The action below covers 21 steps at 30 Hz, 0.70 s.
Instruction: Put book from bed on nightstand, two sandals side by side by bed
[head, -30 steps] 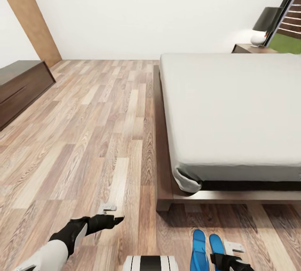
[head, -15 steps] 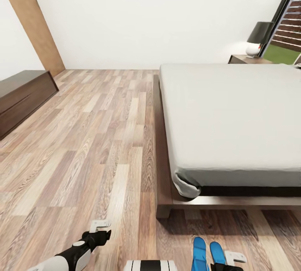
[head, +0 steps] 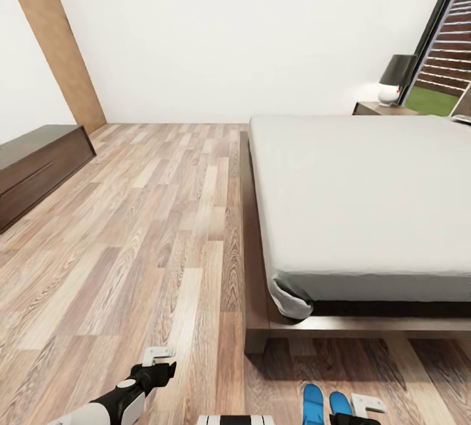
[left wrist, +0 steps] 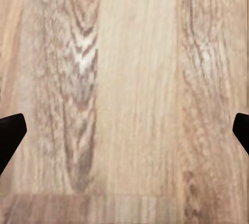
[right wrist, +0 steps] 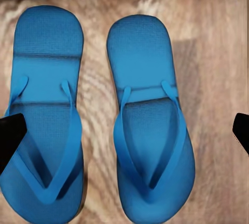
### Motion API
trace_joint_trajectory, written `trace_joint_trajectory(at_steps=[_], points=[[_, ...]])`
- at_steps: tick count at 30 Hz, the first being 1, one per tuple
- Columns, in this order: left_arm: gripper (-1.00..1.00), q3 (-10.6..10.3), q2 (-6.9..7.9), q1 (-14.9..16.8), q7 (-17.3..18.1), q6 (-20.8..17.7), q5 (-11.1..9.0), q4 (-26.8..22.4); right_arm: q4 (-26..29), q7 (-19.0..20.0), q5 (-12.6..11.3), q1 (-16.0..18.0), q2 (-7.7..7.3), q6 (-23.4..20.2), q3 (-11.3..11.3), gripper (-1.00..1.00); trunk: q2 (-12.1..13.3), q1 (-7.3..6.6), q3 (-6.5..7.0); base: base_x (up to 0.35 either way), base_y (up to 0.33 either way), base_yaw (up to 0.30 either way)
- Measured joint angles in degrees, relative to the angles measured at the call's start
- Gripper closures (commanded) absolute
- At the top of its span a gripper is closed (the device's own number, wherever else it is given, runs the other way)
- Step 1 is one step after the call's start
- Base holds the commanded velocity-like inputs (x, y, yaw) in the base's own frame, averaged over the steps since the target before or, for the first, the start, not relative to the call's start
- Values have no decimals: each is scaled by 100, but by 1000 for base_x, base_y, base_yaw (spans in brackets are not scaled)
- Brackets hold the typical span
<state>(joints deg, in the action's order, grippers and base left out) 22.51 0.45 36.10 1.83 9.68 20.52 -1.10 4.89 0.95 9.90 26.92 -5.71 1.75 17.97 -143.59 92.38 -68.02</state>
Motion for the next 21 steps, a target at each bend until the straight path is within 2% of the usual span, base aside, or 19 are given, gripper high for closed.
trace_joint_trajectory(at_steps=[16, 21], points=[[-100, -3, -3, 0, 0, 0, 0, 0, 0, 0, 0, 3, 9, 0, 0, -100, 22, -41, 355, 0, 0, 10], [-100, 1, -2, -1, 0, 1, 0, 0, -1, 0, 0, 4, 9, 0, 0, -100, 22, -41, 356, 0, 0, 147]])
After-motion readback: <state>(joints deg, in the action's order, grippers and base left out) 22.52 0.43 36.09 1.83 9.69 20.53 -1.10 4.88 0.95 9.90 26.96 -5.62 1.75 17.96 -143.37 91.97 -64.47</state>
